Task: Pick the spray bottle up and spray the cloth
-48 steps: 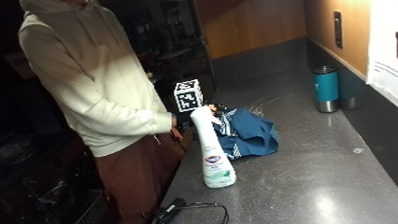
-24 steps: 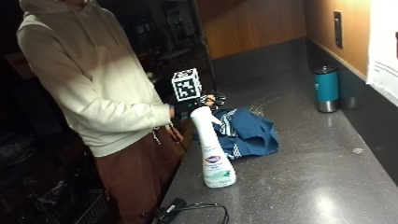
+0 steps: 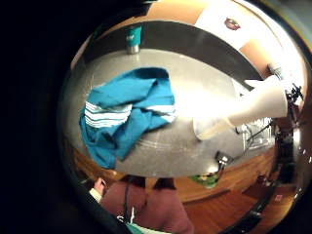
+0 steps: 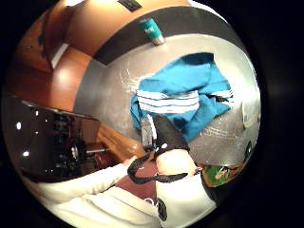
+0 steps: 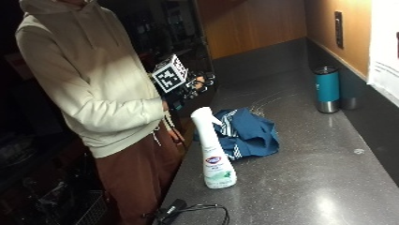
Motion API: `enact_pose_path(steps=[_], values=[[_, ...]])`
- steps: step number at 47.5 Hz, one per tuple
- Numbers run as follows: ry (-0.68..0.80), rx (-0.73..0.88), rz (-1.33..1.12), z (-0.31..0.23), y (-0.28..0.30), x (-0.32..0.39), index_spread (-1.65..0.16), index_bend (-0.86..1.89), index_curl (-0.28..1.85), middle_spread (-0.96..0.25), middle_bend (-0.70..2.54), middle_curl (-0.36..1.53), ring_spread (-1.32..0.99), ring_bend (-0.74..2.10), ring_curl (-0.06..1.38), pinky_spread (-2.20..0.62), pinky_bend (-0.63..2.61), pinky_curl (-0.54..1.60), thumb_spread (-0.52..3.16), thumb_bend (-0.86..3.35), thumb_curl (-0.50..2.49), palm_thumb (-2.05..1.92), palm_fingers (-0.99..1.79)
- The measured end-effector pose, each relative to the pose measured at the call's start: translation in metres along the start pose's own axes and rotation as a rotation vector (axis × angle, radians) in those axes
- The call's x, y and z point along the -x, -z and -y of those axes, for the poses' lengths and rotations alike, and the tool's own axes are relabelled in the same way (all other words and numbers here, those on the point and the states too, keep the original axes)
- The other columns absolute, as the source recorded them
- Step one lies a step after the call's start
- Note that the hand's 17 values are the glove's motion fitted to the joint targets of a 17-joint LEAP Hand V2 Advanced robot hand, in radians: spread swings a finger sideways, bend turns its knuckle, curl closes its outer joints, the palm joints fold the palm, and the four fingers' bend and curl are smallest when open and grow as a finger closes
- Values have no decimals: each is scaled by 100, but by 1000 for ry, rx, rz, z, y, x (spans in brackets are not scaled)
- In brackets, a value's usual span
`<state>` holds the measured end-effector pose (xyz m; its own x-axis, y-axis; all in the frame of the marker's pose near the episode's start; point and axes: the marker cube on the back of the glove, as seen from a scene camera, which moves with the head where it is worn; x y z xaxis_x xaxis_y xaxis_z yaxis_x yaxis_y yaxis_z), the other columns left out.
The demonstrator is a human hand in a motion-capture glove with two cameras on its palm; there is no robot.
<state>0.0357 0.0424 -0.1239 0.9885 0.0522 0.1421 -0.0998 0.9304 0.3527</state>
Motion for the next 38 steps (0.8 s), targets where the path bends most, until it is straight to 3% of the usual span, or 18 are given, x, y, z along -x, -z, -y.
enact_pose_path(steps=[16,38], values=[[-29,-220,62,-3,25,-18,-41,17,30,1,18,29,13,27,26,25,30,33,106,-2,34,56,10],[-19,-355,200,-20,34,-61,-41,15,28,1,19,30,10,33,28,24,29,34,106,-2,35,59,16]])
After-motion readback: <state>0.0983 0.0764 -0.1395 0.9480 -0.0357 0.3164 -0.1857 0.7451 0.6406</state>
